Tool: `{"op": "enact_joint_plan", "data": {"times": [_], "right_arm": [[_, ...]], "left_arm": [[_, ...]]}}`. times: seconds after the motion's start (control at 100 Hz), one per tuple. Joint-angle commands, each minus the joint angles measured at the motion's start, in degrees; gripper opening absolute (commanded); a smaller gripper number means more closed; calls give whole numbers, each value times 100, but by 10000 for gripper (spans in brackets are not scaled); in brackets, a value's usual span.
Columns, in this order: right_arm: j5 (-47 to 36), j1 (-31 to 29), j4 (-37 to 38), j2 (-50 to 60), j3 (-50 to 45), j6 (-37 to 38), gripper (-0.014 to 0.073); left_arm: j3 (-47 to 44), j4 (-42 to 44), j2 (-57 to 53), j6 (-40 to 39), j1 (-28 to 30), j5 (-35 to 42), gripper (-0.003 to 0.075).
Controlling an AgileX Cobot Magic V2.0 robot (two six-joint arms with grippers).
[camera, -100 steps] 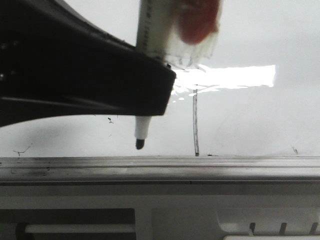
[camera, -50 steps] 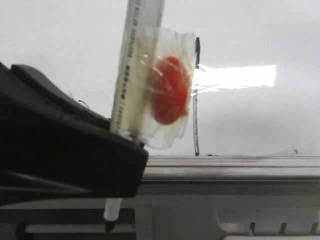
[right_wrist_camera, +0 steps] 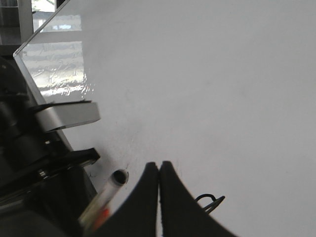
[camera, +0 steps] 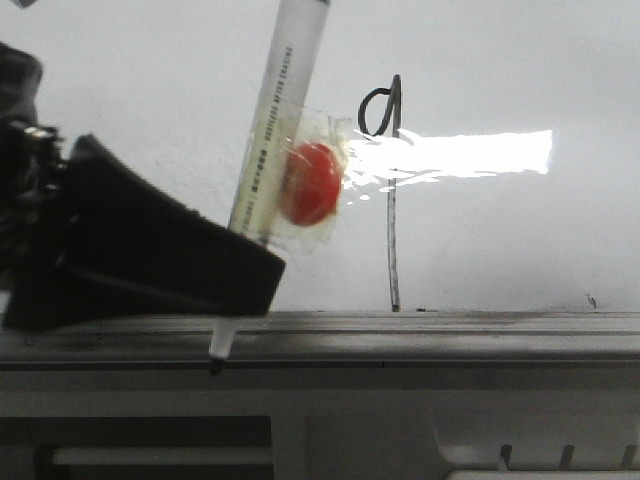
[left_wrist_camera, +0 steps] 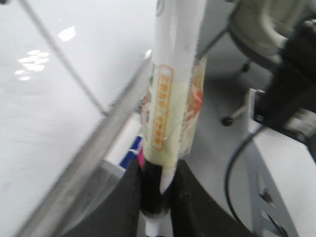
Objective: Write number 9 on whiteboard
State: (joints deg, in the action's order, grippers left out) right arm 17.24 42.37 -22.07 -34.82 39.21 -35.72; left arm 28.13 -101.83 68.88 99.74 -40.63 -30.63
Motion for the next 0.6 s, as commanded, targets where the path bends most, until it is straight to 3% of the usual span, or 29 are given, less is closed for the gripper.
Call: {"op": "enact_joint_plan", "data": {"times": [0.0,0.11,0.25,0.59], "right_arm": [[-298,-35,-4,13,212,-27,-74],[-263,-35,-4,13,212,-18,-74],[-263,-35,-4,13,212,-18,-74],[-237,-35,-24,13,192,-5,-74]], "left_arm": [[431,-503,-100,-1155,-357,1449,-19],[746,-503,-100,-1290,-973,3218,-19],[1102,-493,-7,-1624,-1686,4746,-19],[1271,-483,463,-2038,-1713,5149,-19]]}}
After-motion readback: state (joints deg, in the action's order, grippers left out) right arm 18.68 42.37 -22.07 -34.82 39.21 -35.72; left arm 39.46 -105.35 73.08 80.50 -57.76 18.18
